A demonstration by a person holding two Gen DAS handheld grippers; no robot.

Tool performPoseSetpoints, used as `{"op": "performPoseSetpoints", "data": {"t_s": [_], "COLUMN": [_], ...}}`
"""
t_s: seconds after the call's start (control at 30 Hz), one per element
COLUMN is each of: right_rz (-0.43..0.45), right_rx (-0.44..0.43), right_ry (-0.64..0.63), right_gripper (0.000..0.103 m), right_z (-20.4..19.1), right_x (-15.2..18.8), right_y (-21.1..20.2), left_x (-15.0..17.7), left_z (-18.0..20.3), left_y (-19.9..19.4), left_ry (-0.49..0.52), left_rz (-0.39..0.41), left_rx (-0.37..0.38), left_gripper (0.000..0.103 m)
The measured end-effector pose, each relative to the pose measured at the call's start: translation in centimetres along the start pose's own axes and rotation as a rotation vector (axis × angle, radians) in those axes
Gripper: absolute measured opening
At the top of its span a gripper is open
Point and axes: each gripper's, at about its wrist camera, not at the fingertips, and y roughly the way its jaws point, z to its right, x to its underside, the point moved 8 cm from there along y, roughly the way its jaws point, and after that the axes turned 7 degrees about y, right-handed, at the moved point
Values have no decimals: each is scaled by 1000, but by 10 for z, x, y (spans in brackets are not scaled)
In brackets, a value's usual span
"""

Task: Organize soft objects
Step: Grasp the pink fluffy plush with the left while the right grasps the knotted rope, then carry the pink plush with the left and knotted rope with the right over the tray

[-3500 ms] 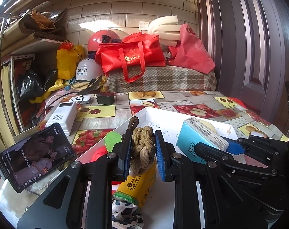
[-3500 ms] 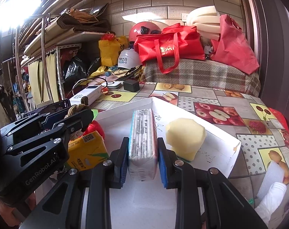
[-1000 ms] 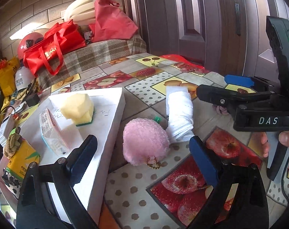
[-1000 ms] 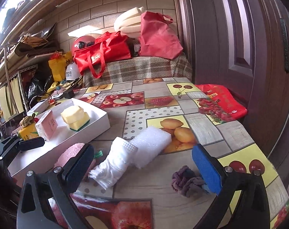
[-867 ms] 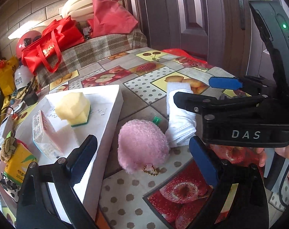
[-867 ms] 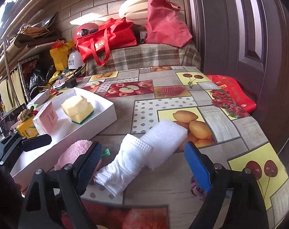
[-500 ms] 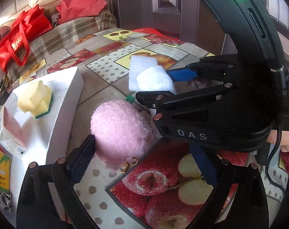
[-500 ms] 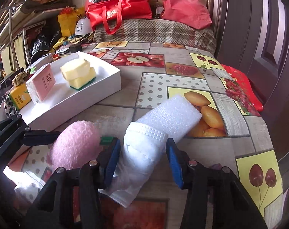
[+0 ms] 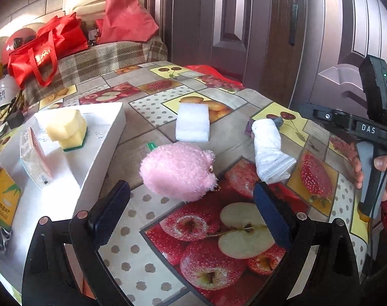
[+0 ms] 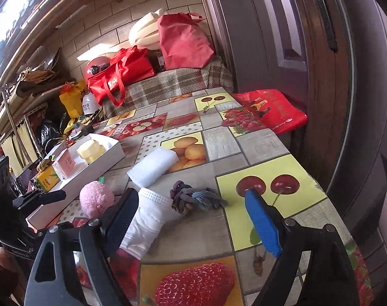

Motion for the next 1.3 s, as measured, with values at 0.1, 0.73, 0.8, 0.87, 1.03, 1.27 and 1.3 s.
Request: {"op": "performPoseSetpoints", "data": {"t_s": [0.1,0.73,0.8,0.87,1.03,1.27,1.3], "right_rz": [2,-266,-289,-271,-134,174,208], "right_rx": [44,86,86,94,111,94,90], "right_ry": [-20,-213,-239,-247,-171,-149,-154], "right_gripper": [86,53,33,29,26,26,26], "right_z": [1,-14,-18,-19,-5,-22,-28], "right_x": [-1,14,18,18,0,-15,-16], "right_y": [2,89,94,91,66,-3,-11], "left_x": [-3,-4,-4,-5,-13,-28,-29], "left_z": [-9,-5,-5,-5,-4,-9,-9], "left_y": [10,61,62,61,43,-6,-12], "left_ry": [-6,24,19,21,29,18,19], "left_rz": [-18,-175,-175,-168,-74,169,198], "left_rx": [-13,-32,-25,-19,-25,-74,-85], "left_gripper": [98,71,69,67,66,66,66]}}
